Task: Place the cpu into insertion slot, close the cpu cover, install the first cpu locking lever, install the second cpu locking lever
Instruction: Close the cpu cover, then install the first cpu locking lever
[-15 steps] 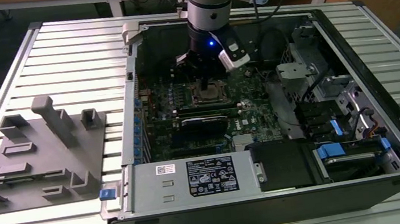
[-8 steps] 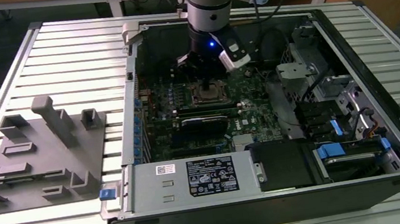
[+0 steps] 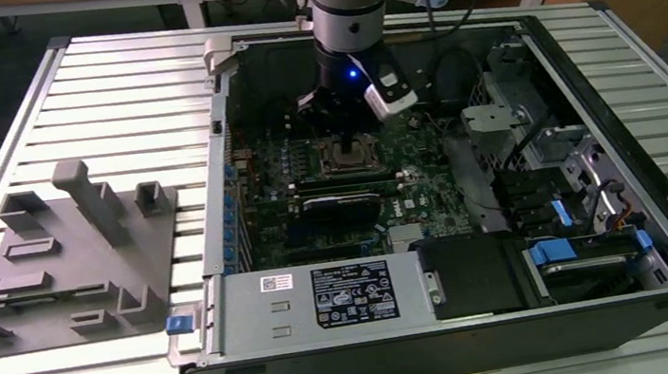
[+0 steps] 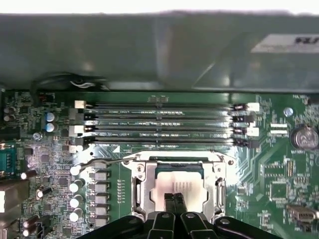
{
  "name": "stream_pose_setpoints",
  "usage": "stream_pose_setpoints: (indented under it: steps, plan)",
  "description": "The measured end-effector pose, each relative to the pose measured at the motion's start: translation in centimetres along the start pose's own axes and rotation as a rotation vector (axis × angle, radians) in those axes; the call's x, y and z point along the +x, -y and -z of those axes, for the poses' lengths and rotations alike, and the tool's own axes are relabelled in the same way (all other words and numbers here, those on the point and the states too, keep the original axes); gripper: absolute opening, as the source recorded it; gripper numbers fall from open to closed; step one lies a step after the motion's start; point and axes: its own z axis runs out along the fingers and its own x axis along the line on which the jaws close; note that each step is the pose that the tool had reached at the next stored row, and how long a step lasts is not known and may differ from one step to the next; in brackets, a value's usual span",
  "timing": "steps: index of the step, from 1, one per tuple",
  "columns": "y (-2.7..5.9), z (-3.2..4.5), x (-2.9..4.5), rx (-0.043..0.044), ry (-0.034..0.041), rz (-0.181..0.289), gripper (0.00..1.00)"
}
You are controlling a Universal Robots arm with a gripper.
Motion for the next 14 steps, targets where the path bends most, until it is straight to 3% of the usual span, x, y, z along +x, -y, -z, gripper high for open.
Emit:
stream_pose_setpoints:
  steps: [5,14]
  plan:
    - [0.0,0.0,-0.16,0.003,0.0048,-0.018,0.1]
    - [-0.01,-0.01,-0.22,0.003,0.0049,-0.022,0.1]
